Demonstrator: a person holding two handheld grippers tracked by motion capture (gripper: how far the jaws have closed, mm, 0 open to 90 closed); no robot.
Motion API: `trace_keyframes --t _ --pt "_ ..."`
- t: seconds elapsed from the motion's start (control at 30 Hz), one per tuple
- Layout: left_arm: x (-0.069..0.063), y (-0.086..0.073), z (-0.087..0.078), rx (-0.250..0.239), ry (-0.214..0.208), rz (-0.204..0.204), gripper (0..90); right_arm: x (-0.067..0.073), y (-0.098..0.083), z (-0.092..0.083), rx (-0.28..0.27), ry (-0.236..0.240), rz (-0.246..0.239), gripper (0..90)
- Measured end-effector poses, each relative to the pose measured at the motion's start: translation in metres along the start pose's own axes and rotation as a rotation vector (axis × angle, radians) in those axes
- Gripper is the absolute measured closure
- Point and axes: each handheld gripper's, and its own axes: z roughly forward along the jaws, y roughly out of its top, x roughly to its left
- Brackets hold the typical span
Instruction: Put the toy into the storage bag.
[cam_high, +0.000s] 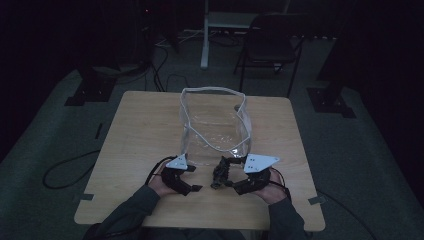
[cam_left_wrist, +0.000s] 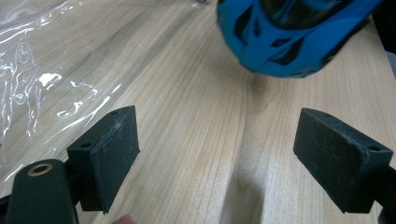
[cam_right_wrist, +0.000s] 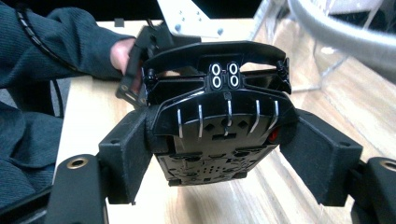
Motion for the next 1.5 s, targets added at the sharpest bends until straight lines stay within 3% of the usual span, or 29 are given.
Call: trace_keyframes --t 0.13,0.53,1.5 --pt "0.001 0.0 0.0 -0.001 -0.003 -0.007 14.7 0.003 0.006 -0.004 -0.012 -0.002 -0.021 26.5" --pt "0.003 0.0 0.0 0.007 -0.023 -0.029 15.0 0.006 0.018 -0.013 -0.066 0.02 -0.026 26.5" --pt "0.006 0.0 0.002 0.029 -0.043 -0.069 15.1 -0.009 0.064 -0.036 -0.215 0.083 -0.016 26.6"
